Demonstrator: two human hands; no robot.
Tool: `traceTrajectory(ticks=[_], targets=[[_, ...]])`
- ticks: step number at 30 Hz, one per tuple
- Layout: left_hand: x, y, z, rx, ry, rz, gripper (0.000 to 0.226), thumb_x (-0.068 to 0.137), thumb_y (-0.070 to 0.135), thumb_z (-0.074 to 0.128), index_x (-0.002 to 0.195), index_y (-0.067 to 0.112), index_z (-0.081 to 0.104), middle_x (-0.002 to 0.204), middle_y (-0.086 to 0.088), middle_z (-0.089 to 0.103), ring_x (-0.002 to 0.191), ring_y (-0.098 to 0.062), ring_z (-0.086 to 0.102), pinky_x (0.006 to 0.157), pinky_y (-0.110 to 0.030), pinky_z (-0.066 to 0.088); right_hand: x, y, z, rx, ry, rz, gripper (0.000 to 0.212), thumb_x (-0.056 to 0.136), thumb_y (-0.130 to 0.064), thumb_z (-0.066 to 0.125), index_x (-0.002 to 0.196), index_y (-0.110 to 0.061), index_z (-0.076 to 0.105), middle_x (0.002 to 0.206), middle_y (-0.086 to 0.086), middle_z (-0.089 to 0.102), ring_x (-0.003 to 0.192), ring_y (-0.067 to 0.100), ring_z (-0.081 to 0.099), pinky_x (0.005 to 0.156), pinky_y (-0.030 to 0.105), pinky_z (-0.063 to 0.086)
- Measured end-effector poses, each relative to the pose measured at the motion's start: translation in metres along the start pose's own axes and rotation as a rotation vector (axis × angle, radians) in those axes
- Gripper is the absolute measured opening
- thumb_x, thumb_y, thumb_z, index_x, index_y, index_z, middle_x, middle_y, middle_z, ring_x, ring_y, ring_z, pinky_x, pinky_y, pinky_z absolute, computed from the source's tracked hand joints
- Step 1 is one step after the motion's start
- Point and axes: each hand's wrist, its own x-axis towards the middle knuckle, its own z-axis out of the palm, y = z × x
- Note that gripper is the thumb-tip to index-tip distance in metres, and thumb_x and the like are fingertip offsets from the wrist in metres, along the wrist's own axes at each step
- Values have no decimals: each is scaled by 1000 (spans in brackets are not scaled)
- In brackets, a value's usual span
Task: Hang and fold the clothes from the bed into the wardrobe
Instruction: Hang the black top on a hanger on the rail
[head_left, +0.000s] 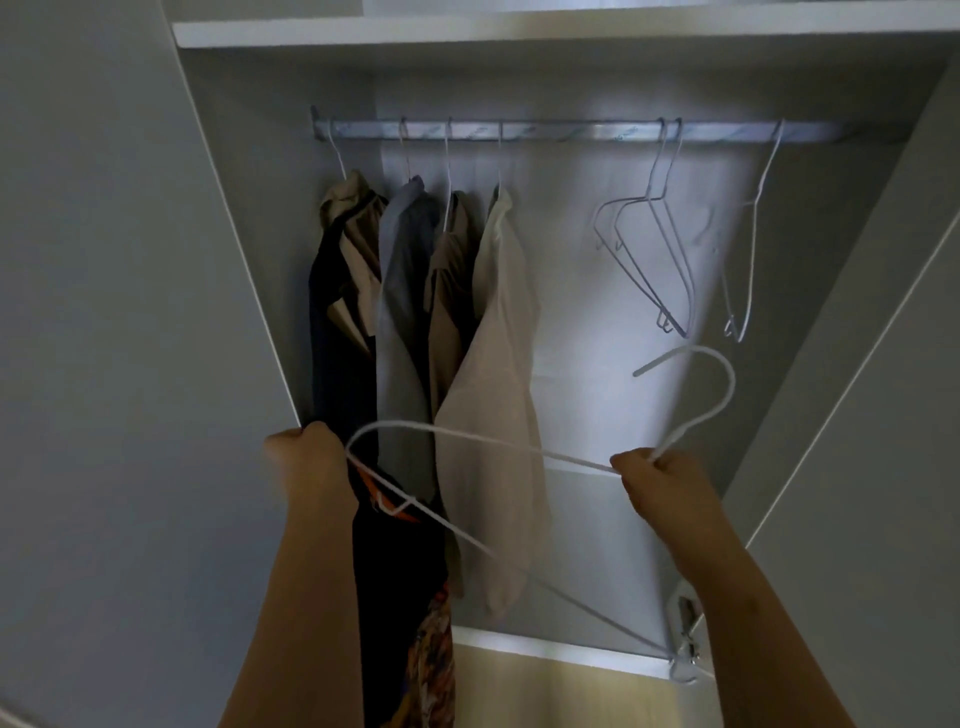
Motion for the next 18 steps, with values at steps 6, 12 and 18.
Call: traceTrajectory(ticks=[6,12,18], targets=[[0,0,0,335,-111,334,9,89,10,45,87,16,39,71,-4,48,59,-21,49,52,-30,37,3,-5,0,-69,-57,-25,42,86,-13,52,49,-16,33,39,-6,25,37,7,21,40,15,24],[8,-3,-12,467,-37,268,10,87,11,48,93,15,42,78,-6,49,75,-30,52,65,-39,44,4,-12,0,-47,-97,-16,44,88,-11,50,48,-16,32,37,-7,26,36,7,21,39,14,25],[-6,-4,-1,459,-153,462,8,89,9,51,92,15,47,69,5,47,59,-6,44,48,-23,31,4,-19,14,-98,-113,-15,43,87,-12,51,50,-14,31,39,-6,24,36,6,20,41,15,25]])
